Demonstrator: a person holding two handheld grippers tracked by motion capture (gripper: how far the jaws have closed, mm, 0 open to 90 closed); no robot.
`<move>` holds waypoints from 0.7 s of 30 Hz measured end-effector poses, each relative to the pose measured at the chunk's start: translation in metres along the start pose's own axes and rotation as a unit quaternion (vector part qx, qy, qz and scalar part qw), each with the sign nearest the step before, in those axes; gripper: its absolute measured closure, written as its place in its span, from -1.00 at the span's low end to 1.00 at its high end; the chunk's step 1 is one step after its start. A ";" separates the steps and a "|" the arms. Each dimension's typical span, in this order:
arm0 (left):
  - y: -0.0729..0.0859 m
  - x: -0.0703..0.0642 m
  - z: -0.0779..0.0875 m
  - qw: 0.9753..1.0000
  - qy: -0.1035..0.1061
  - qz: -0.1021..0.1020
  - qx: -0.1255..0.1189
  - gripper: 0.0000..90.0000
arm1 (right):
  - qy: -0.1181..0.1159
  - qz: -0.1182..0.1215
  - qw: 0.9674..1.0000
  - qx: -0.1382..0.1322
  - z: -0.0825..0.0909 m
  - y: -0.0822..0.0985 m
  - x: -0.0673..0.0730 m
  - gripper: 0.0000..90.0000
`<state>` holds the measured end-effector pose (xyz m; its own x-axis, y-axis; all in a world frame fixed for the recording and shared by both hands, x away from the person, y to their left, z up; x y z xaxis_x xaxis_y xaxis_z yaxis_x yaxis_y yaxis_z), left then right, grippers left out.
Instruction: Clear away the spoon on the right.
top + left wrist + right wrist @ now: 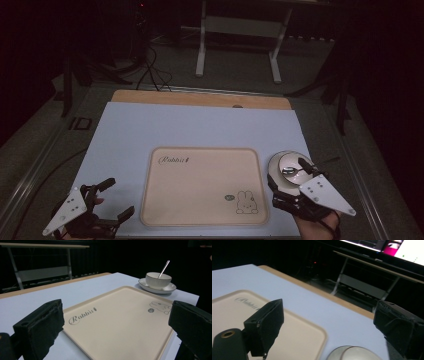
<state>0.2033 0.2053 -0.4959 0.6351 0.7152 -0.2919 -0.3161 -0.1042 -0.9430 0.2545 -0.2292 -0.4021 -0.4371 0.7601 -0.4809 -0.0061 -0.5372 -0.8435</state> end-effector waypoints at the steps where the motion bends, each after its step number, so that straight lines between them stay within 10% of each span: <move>1: 0.000 0.000 0.000 1.000 0.000 0.000 0.000 -1.00 | 0.003 -0.001 1.000 0.001 0.000 0.000 -0.004 -0.79; 21: 0.001 -0.002 -0.001 1.000 0.003 -0.004 0.002 -1.00 | 0.065 -0.074 0.995 0.018 0.018 0.029 -0.097 -0.71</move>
<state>0.2024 0.2034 -0.4959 0.6416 0.7124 -0.2844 -0.3133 -0.0951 -0.9449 0.2807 -0.3249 -0.3755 -0.3090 0.8715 -0.3808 -0.0954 -0.4267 -0.8993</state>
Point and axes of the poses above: each handheld gripper's, and its own axes: z roughly backward along the jaws, y roughly out of its underside, x roughly to its left, the point moved 7 cm from there along -z, roughly forward along the jaws, and after that the axes turned 14 degrees about z, right-handed, at the moved point
